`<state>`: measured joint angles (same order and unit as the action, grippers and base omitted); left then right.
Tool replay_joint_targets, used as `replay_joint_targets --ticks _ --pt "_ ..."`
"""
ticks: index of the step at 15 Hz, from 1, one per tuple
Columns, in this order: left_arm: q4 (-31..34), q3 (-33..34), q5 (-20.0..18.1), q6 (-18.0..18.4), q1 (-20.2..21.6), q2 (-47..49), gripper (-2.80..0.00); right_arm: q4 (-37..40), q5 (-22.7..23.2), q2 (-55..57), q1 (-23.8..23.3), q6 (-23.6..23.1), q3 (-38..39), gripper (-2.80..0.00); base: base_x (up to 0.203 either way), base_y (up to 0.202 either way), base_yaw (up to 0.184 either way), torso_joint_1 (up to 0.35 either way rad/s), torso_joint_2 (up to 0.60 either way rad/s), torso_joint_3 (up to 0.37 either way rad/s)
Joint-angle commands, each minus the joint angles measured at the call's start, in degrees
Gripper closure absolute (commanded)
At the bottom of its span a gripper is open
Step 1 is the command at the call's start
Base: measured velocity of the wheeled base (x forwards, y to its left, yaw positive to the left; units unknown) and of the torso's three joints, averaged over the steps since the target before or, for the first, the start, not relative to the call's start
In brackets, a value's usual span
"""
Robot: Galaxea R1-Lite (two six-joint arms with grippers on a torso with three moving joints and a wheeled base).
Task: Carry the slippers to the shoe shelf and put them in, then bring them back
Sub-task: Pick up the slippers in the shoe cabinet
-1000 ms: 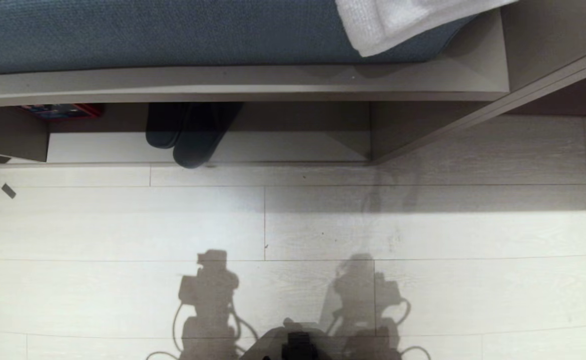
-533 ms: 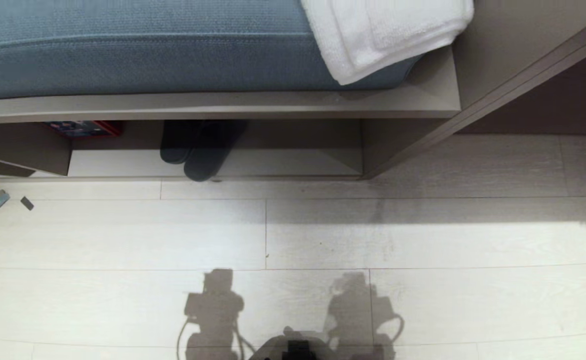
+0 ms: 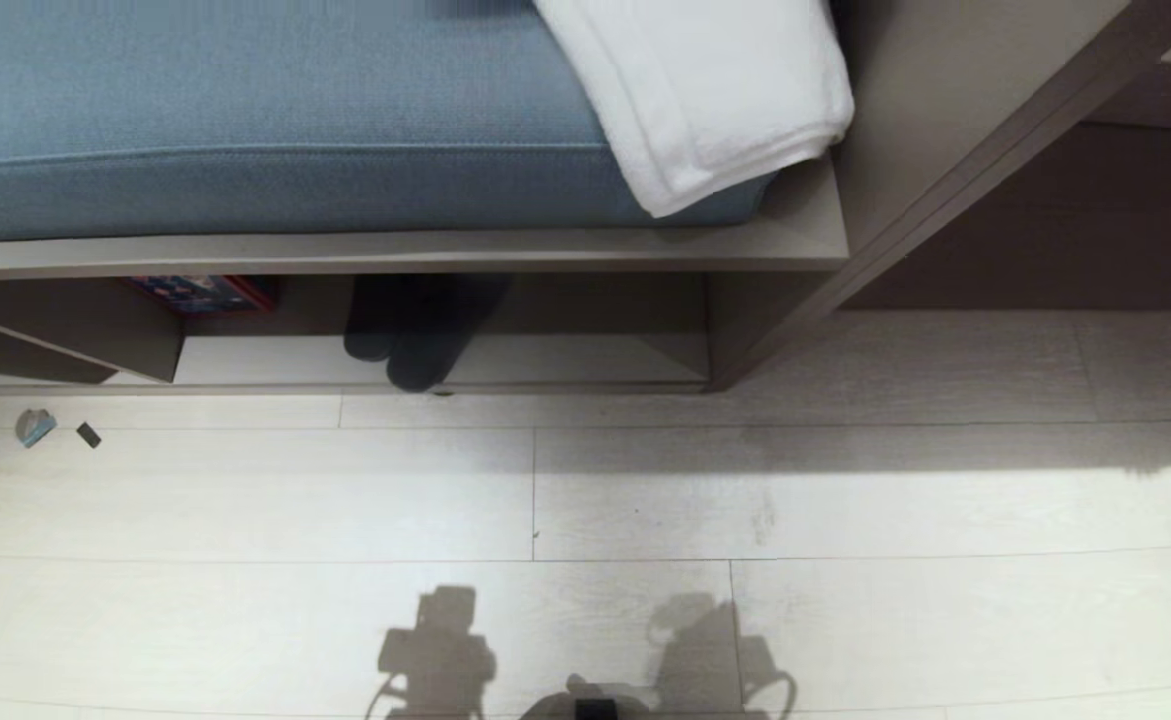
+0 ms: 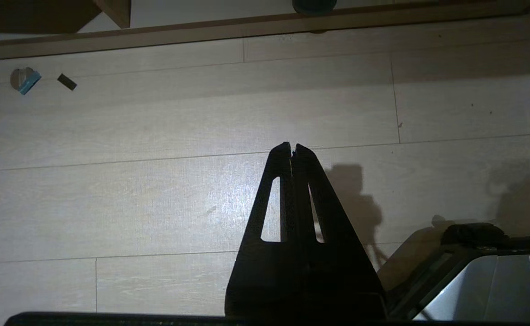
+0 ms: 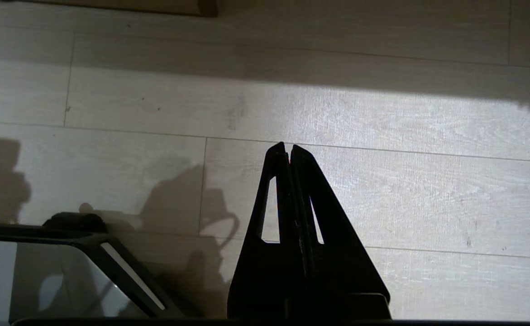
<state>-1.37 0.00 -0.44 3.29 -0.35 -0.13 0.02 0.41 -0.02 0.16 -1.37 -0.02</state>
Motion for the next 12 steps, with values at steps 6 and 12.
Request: replay_joint_targets --ticks 6,12 --pt "-0.04 0.44 0.00 -0.12 0.00 0.13 0.00 -0.02 0.02 0.02 0.02 0.03 0.02 0.00 0.000 0.000 0.000 0.002 0.00 0.206" --pt "-0.04 0.44 0.00 -0.12 0.00 0.13 0.00 -0.02 0.02 0.11 0.02 -0.03 0.02 0.00 0.000 0.000 0.000 0.002 0.00 0.201"
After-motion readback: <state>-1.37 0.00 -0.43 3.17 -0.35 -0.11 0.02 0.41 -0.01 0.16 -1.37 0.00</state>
